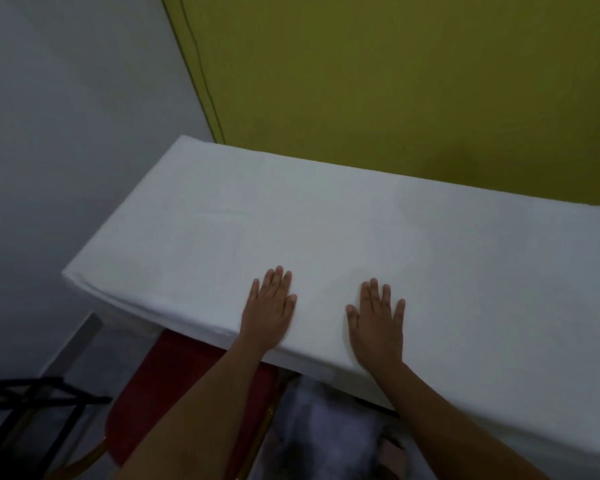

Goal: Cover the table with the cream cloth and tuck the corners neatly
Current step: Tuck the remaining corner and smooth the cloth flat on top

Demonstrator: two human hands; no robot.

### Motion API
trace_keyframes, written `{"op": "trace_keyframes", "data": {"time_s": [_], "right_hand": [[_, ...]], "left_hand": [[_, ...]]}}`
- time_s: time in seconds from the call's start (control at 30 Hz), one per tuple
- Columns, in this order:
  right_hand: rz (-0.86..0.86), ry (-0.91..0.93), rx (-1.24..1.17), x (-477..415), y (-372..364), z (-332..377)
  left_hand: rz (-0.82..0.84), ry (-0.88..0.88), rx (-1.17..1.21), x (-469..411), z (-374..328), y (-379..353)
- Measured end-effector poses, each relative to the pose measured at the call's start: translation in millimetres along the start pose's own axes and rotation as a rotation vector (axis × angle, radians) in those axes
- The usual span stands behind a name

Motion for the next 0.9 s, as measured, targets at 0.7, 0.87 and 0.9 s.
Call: {"op": "trace_keyframes", "data": {"time_s": [0.7,0.87,0.9], "right_hand": [[0.141,0.608,0.045,4,-138,311],[0.152,0.651,-0.015,-2,-127,304],[0.138,0.621,-0.036,-10,-118,295]], "left_hand": [[0.075,0.492,0.173,54,373,4],[0.058,0.634,0.079,36,349,15],[0.039,0.611,0.045,29,335,20]]}}
Point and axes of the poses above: each hand's wrist, its own x-axis away from the middle knuckle, its own y-axis out of the back of the hand, z = x × y, the point moved 5 cm from there along -x, towards the middle knuckle, and after that the axes turned 11 degrees about -x, right-handed, at the moved point
